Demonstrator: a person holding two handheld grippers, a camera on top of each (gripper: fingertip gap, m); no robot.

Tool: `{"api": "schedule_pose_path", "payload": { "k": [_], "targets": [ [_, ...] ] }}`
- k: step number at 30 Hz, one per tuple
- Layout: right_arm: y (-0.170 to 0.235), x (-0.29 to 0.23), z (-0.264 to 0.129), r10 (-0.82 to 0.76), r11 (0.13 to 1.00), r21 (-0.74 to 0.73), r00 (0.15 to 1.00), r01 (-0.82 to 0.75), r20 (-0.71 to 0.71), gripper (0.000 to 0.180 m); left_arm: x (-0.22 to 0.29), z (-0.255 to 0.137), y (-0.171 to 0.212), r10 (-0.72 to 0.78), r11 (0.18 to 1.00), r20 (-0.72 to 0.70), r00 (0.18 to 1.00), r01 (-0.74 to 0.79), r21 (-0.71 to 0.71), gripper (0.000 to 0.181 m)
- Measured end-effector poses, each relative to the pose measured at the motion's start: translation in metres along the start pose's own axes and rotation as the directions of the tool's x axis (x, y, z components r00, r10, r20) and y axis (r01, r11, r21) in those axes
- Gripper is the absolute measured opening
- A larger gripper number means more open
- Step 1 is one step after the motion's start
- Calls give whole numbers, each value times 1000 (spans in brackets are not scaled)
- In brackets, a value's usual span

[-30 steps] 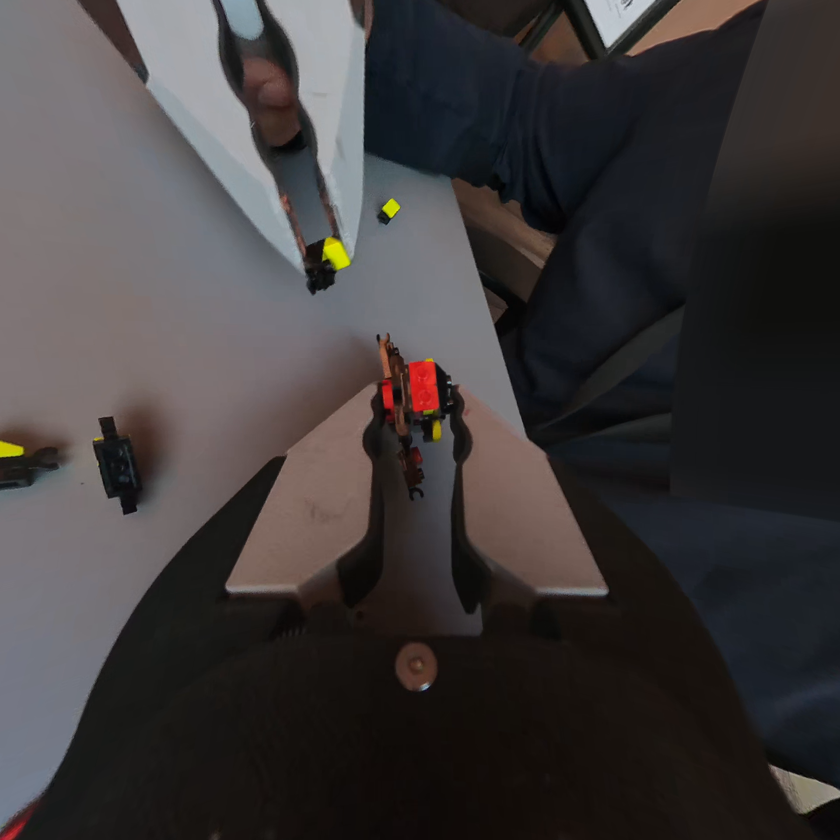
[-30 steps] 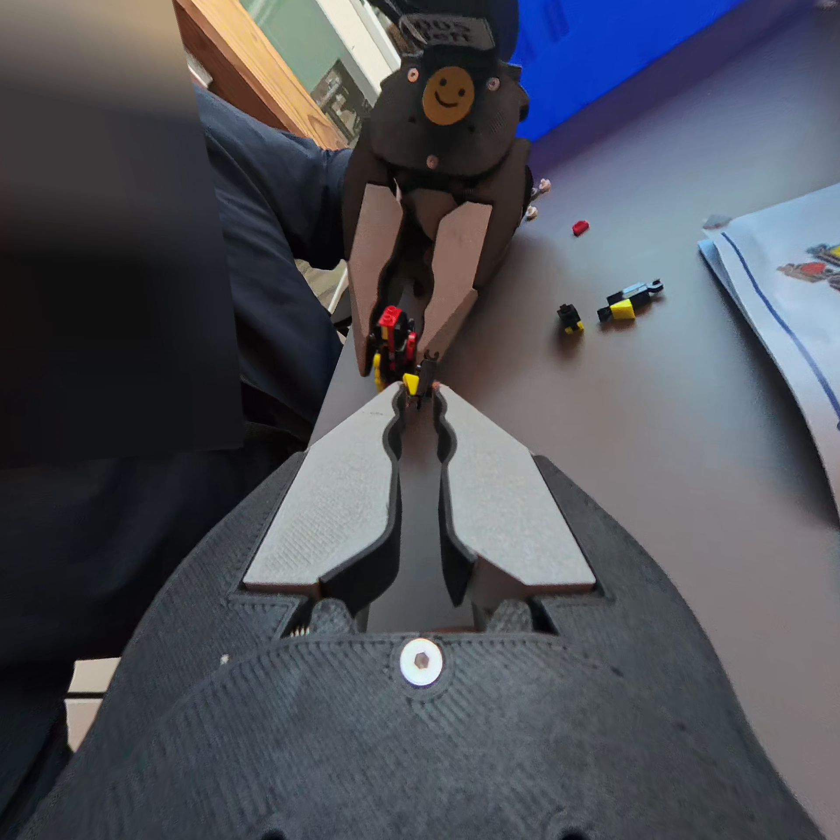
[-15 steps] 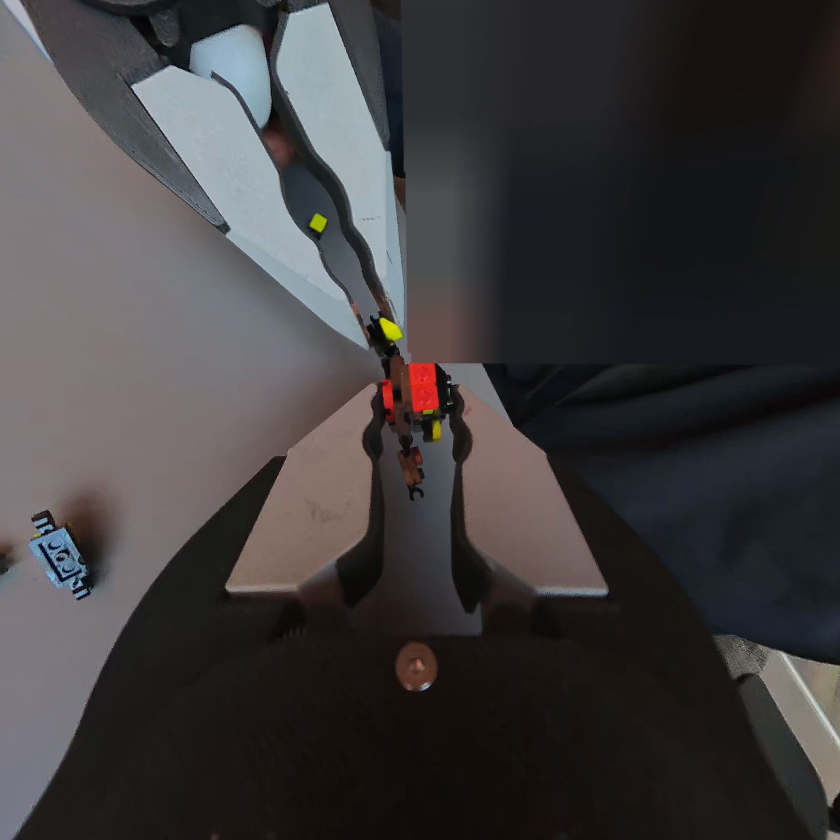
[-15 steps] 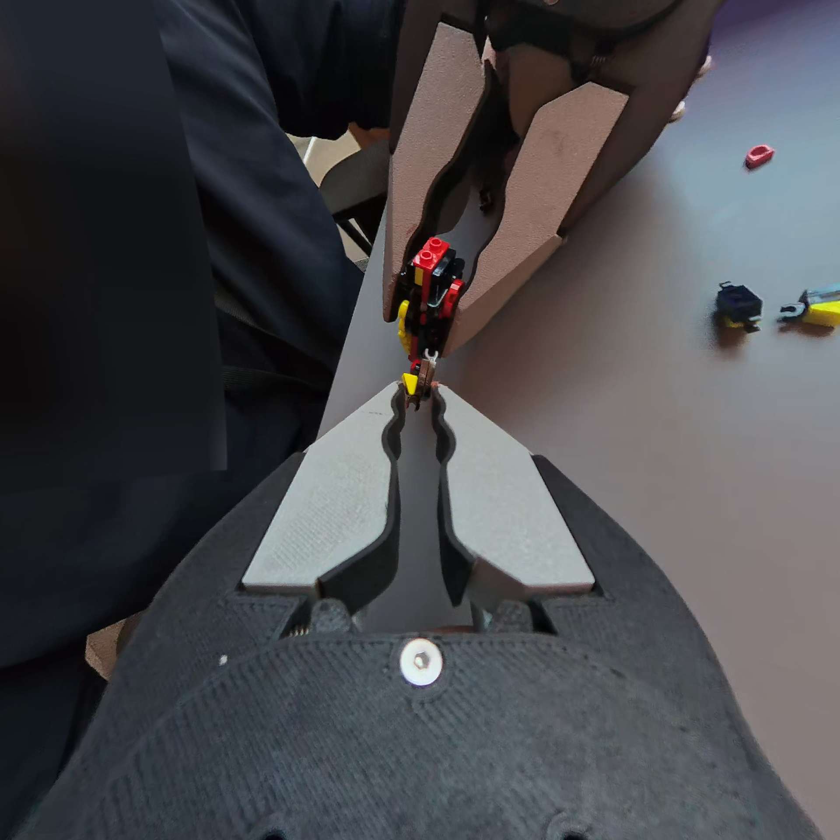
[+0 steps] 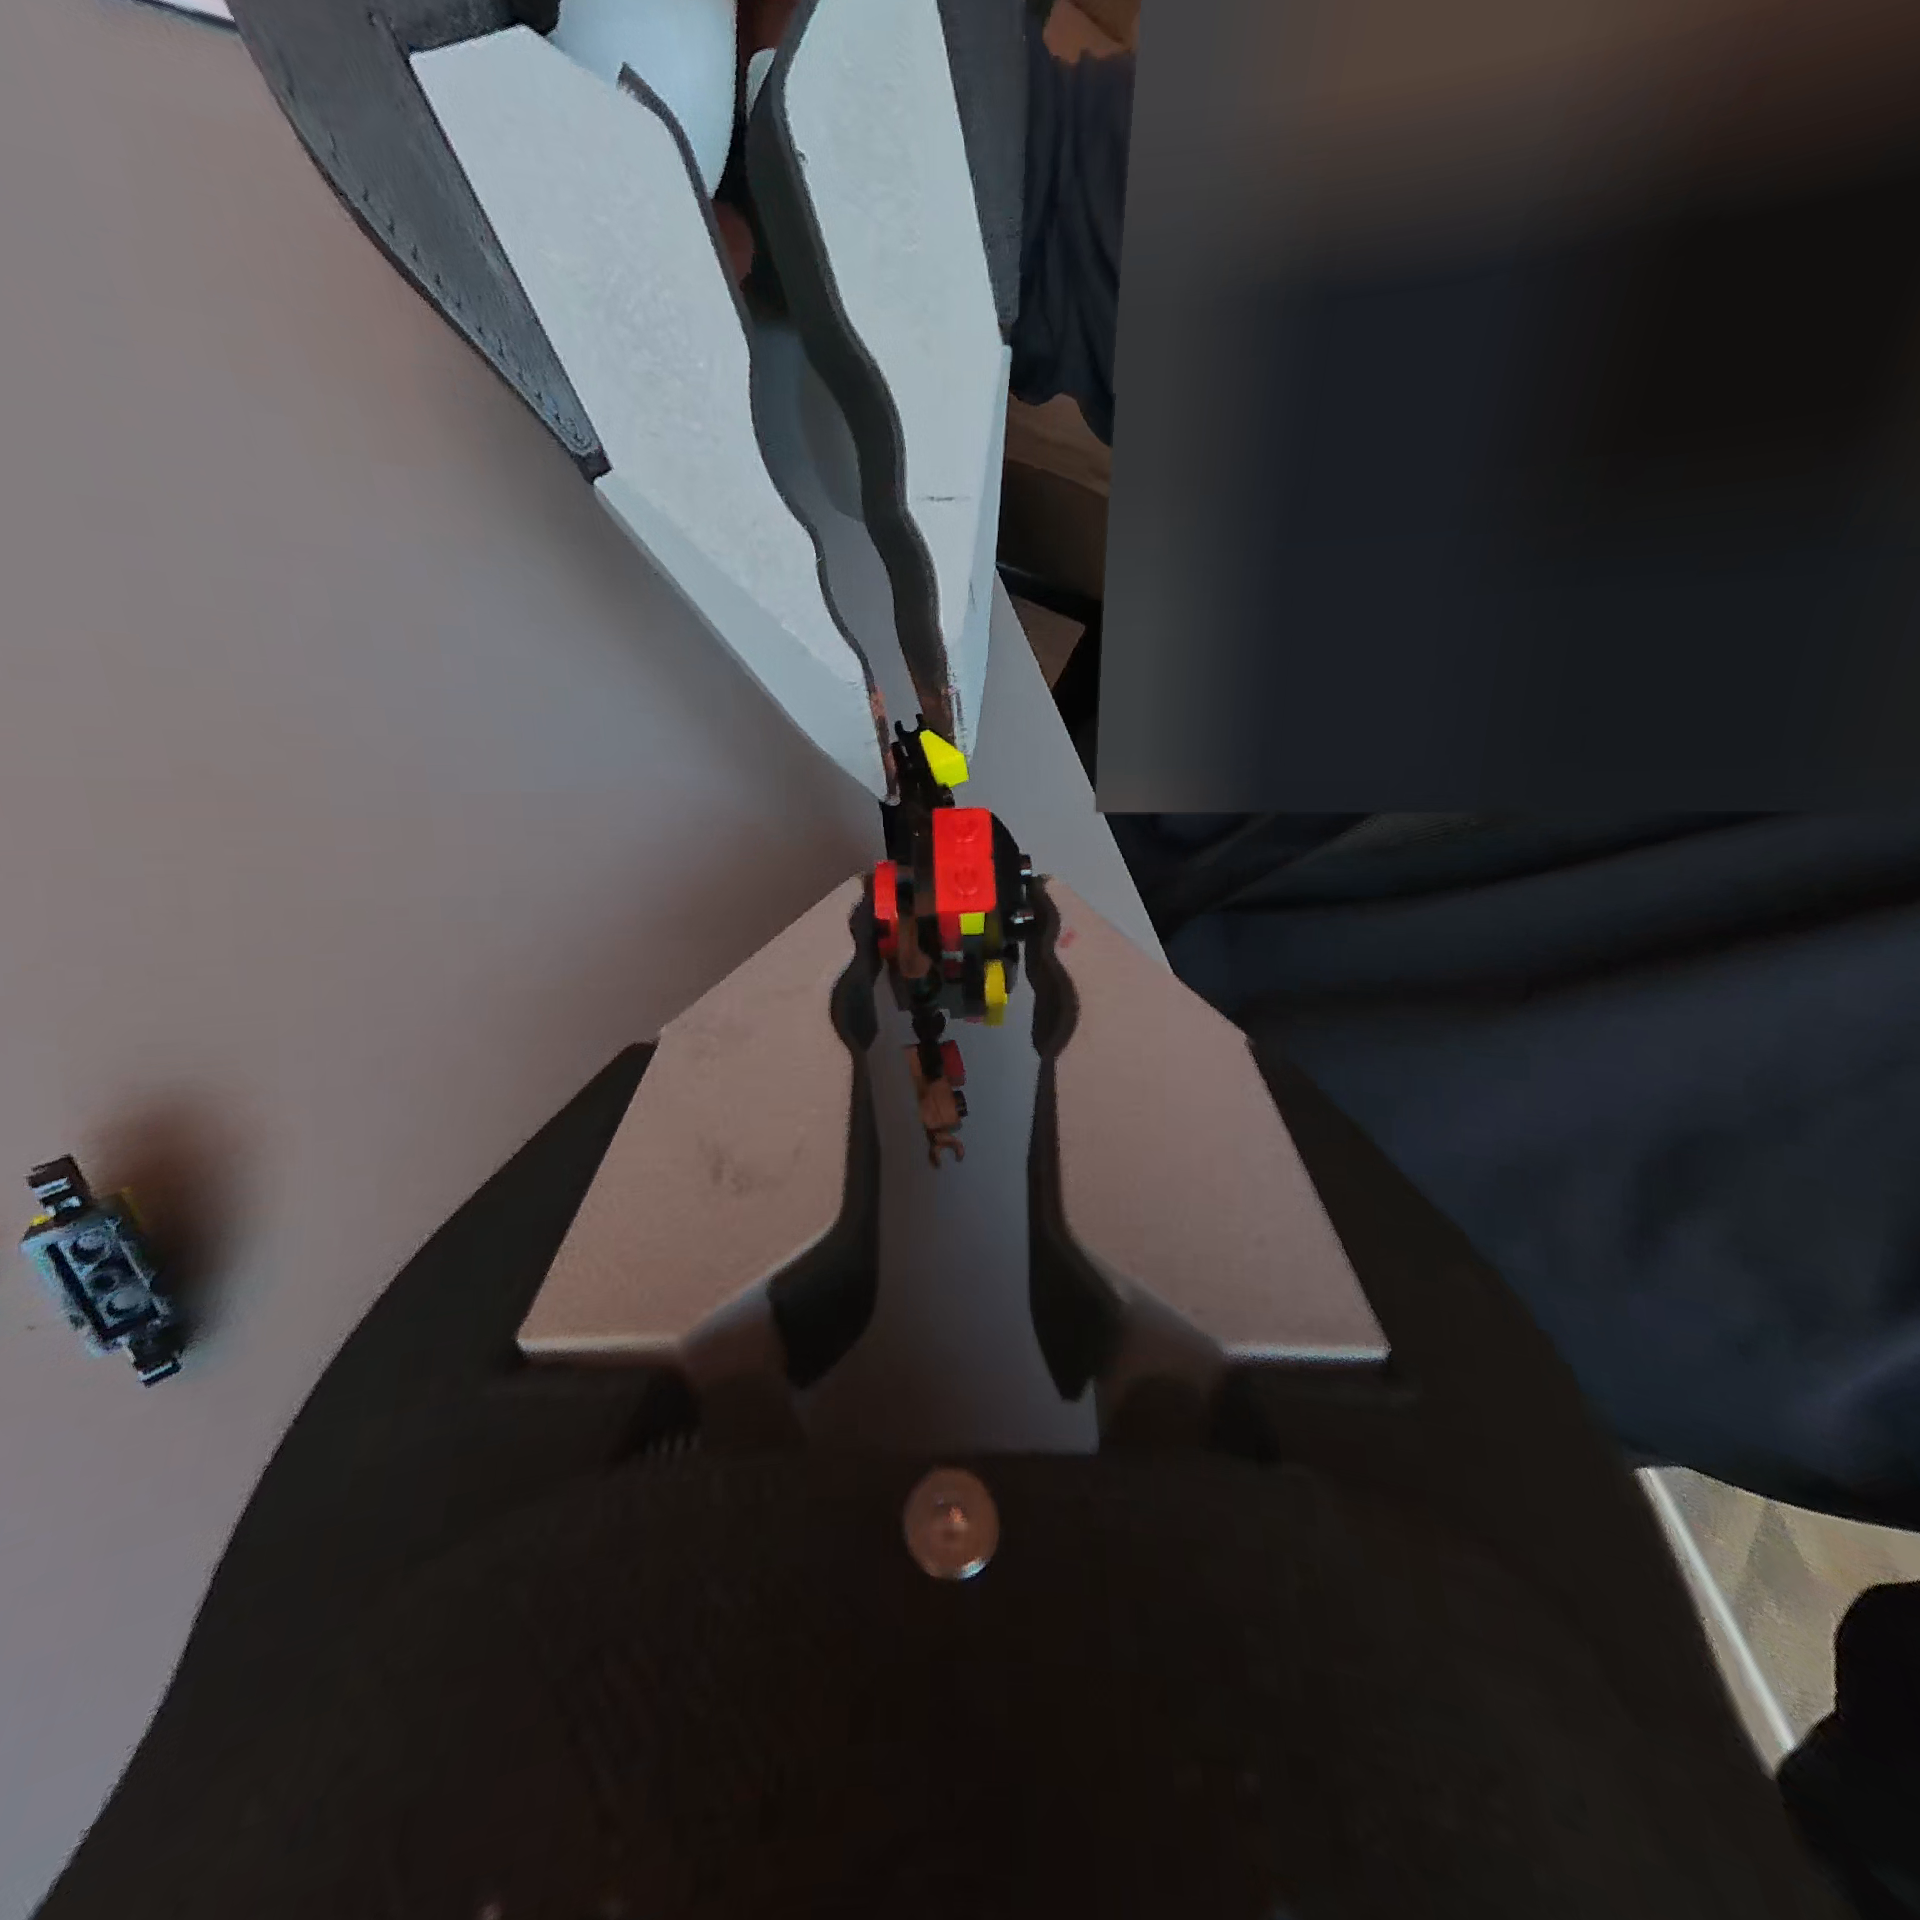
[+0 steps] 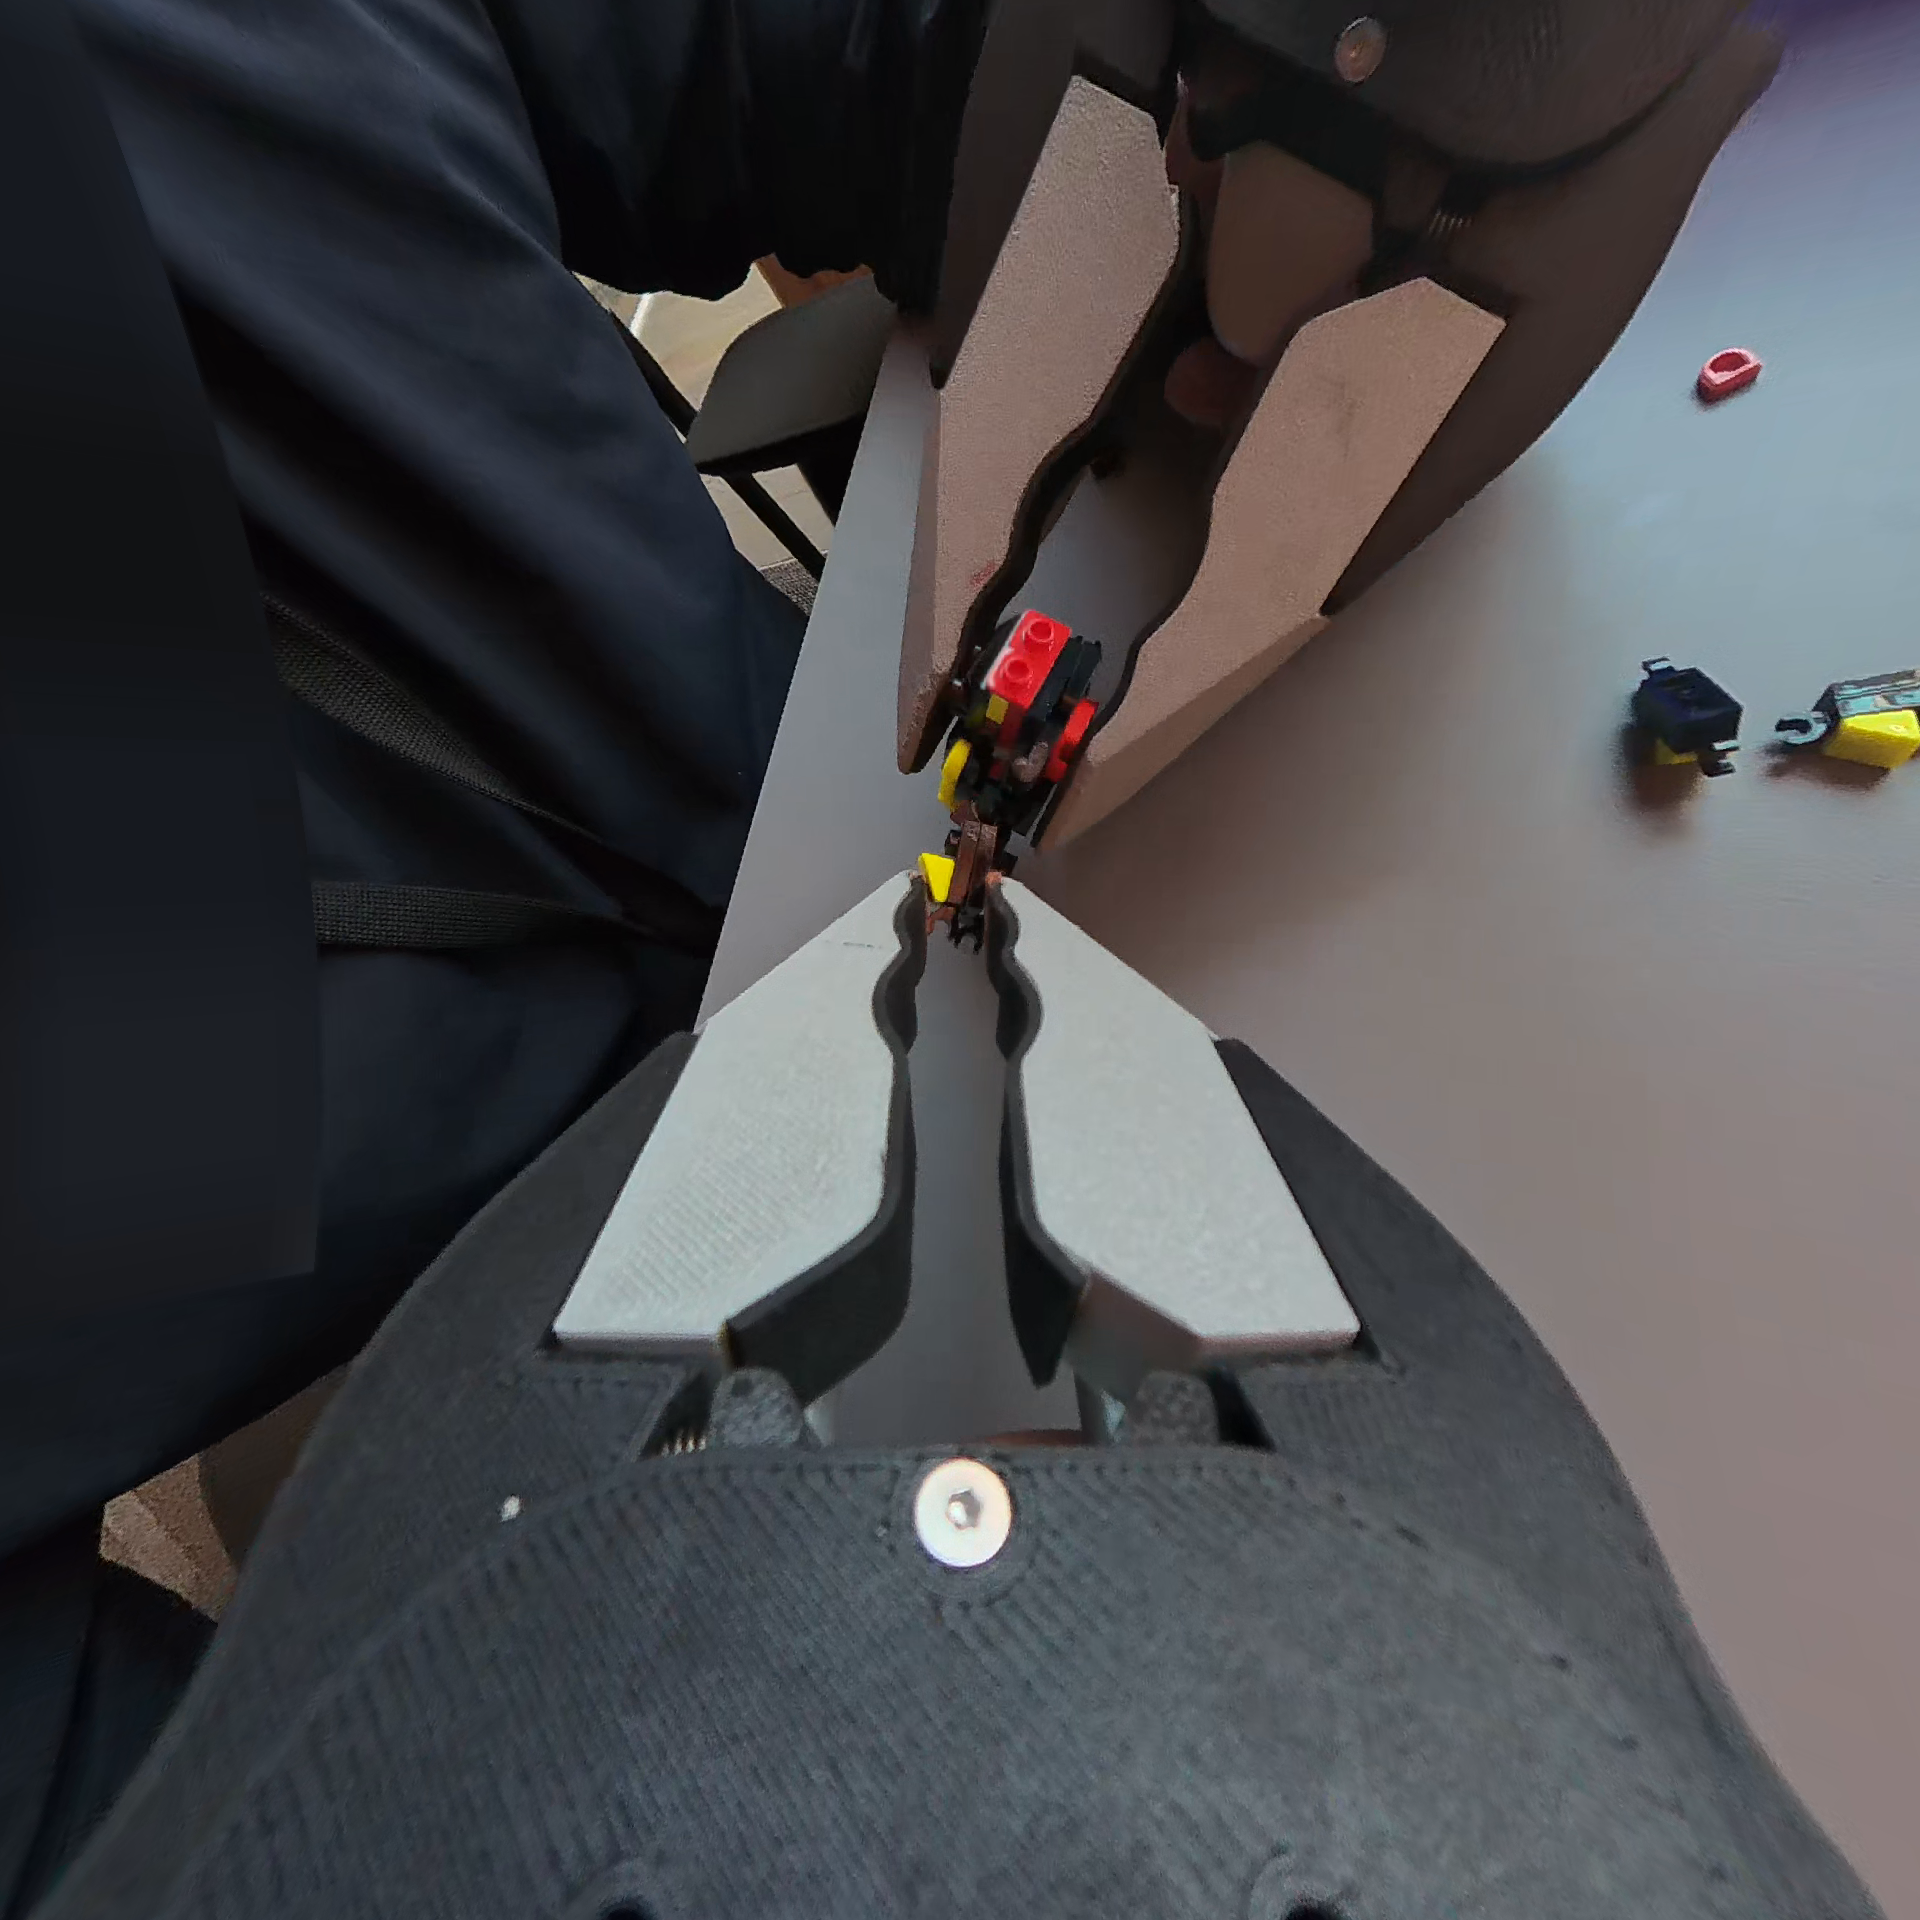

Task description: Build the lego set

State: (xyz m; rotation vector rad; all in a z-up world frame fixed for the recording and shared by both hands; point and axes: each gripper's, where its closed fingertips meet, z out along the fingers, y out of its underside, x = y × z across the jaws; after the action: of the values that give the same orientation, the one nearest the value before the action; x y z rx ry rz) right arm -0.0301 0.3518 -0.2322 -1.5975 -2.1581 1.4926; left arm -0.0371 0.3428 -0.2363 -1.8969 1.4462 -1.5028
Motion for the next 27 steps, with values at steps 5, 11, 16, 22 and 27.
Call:
{"api": "schedule_pose_path", "payload": {
  "k": [5, 11, 16, 22, 27],
  "targets": [
    [3, 3, 1, 5, 1000, -15, 1000, -6, -14, 8, 0, 1, 0, 5, 1000, 12, 1000, -5, 3, 24],
    [5, 5, 2, 5, 1000, -25, 1000, -6, -22, 8, -3, 1, 0, 4, 1000, 38, 999, -5, 5, 24],
    [7, 9, 3, -9, 999, -32, 999, 7, -46, 8, -7, 2, 2, 1, 1000, 77, 997, 0, -9, 24],
    [10, 12, 7, -23, 999, -31, 998, 21, -50, 8, -10, 3, 7, 22, 999, 135, 991, -18, -30, 23],
    [12, 21, 12, -100, 994, -42, 988, 96, -118, 7, -18, 0, 9, 55, 998, 221, 974, -46, -45, 23]
  ]
}}
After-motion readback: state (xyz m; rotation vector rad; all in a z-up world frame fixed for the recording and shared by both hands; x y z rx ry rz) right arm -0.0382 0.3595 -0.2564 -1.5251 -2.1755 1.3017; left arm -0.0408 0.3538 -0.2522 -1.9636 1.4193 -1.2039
